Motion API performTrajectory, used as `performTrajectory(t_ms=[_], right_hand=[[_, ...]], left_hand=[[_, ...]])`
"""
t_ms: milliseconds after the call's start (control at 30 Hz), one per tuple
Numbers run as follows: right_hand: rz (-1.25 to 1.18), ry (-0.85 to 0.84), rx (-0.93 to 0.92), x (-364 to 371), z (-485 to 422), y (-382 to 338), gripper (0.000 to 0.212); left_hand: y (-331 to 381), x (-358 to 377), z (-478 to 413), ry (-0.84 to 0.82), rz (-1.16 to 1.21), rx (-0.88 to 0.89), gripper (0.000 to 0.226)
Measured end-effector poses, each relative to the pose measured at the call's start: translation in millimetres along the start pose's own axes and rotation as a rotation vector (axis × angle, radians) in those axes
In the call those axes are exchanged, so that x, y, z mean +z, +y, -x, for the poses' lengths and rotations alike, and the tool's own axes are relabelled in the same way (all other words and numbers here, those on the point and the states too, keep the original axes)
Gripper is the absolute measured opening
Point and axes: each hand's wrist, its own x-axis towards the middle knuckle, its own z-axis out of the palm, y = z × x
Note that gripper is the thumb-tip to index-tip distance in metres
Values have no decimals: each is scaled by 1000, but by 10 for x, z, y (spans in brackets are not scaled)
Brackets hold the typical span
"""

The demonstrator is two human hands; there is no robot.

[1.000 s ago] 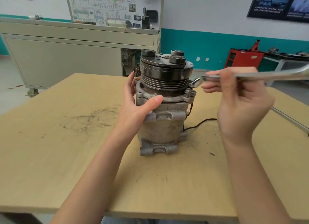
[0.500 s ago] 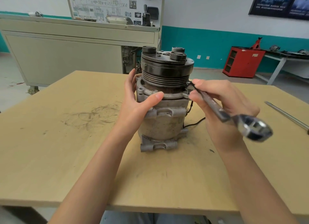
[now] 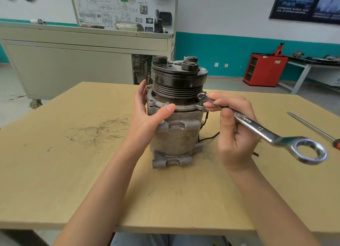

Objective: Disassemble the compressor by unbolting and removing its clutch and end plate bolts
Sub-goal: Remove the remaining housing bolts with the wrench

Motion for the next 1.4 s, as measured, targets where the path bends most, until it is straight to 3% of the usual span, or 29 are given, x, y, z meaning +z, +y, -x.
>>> performTrajectory(t_ms=[133, 300, 500, 600, 667, 767, 1067, 1200, 1400], right_hand=[[-19, 109, 101, 1, -77, -30, 21], [-124, 103, 216, -43, -122, -21, 21], [-760, 83, 952, -157, -410, 238, 31], [-861, 132, 1080, -160, -452, 288, 31], [-801, 235, 982, -163, -443, 271, 31], [-525, 304, 709, -178, -442, 183, 29], [68, 51, 49, -51, -246, -46, 17], [155, -13, -66, -50, -192, -28, 21], [202, 2, -80, -70, -176, -50, 18]], left_hand=[[-3, 0, 6, 6, -12, -5, 108], [9, 1, 4, 12, -8, -22, 109], [54, 13, 24, 21, -16, -24, 107], [57, 10, 25, 19, -14, -23, 108], [53, 6, 27, 17, -19, -27, 108], [45, 4, 30, 10, -21, -34, 107], [1, -11, 9, -4, 0, -20, 108], [2, -8, -1, 1, 12, -8, 109], [5, -5, 6, 2, 17, -11, 110]])
